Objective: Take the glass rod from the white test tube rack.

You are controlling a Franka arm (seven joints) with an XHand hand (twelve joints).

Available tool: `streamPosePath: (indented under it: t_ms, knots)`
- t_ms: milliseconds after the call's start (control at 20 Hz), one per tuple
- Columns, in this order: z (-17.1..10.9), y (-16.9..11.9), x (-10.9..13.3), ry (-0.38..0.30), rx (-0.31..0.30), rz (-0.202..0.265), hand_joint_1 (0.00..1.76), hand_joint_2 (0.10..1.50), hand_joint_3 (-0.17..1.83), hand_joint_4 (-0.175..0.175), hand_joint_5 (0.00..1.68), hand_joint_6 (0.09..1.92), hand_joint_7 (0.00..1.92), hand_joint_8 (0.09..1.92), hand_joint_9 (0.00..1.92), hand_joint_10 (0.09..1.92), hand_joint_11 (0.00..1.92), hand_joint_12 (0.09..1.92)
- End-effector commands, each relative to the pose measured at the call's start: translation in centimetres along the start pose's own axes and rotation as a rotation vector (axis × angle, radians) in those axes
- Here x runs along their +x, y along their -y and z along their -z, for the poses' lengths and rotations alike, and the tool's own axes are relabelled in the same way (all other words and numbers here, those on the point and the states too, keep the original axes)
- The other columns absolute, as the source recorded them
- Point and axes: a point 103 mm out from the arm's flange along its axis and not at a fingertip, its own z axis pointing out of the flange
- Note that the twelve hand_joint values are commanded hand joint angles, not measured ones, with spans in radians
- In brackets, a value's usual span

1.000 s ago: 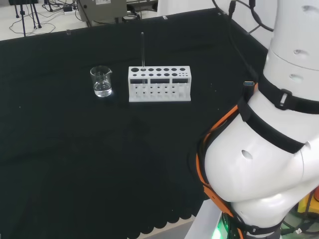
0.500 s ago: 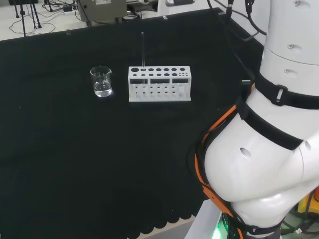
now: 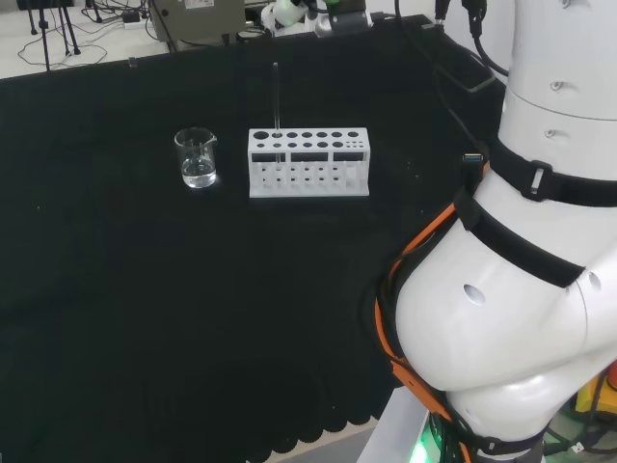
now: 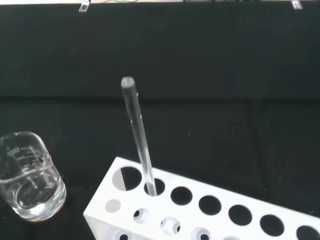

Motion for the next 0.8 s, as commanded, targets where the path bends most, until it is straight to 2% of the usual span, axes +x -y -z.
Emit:
streamPosePath:
  t_ms: [50, 400, 600, 800]
  knots:
    - [-2.2, -0.2, 0.2, -0.028, -0.008, 0.031, 0.66, 0.92, 0.52, -0.175, 0.49, 0.99, 0.91, 0.96, 1.03, 0.92, 0.29, 1.41]
    - [-4.0, -1.0, 0.2, -0.036, 0.009, 0.045, 0.68, 0.92, 0.52, -0.175, 0.52, 1.01, 0.94, 0.95, 1.06, 0.92, 0.27, 1.41]
    - [-4.7, -0.9, 0.3, -0.048, 0.031, 0.017, 0.69, 0.91, 0.52, -0.175, 0.52, 1.01, 0.95, 0.95, 1.07, 0.92, 0.26, 1.42]
    - [-5.3, -0.9, 1.0, -0.032, 0.052, 0.013, 0.69, 0.91, 0.52, -0.175, 0.52, 1.01, 0.97, 0.95, 1.1, 0.92, 0.25, 1.43]
